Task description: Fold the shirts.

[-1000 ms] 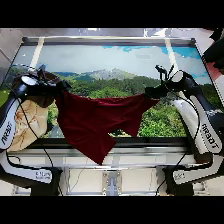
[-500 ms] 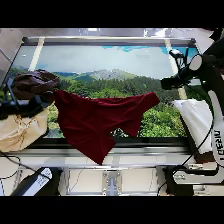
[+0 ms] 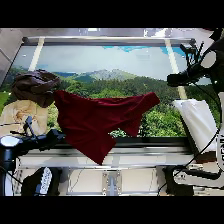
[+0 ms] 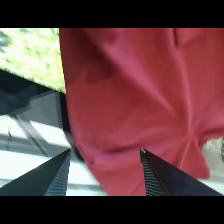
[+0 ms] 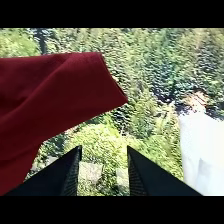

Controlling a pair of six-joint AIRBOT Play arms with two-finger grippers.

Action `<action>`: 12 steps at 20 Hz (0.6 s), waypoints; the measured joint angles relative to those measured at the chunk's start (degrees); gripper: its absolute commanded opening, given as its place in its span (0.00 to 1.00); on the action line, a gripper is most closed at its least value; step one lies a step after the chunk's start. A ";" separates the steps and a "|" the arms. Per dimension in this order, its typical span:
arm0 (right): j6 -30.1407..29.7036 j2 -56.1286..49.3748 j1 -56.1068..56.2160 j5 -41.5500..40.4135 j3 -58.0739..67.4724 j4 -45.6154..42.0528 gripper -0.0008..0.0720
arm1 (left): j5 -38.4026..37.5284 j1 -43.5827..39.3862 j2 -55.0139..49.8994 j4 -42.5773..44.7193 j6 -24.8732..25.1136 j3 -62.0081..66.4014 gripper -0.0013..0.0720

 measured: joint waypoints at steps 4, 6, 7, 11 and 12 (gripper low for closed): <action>0.07 0.09 -0.02 -0.15 0.04 1.46 0.46 | -0.63 -4.76 -5.46 -0.24 -0.31 -1.66 0.65; 0.09 0.09 -0.02 -0.11 0.04 1.84 0.46 | 0.68 -8.00 -9.07 -0.72 -0.39 -1.92 0.65; 0.11 0.09 -0.02 0.09 0.04 1.90 0.46 | 1.88 -9.27 -10.67 -1.60 -0.42 -2.03 0.65; 0.09 0.09 -0.02 0.81 0.04 2.12 0.46 | 7.52 -12.44 -15.30 -6.84 0.52 -2.16 0.61; 0.09 0.09 -0.02 1.05 0.04 2.10 0.46 | 8.55 -12.87 -16.06 -7.61 0.68 -2.19 0.40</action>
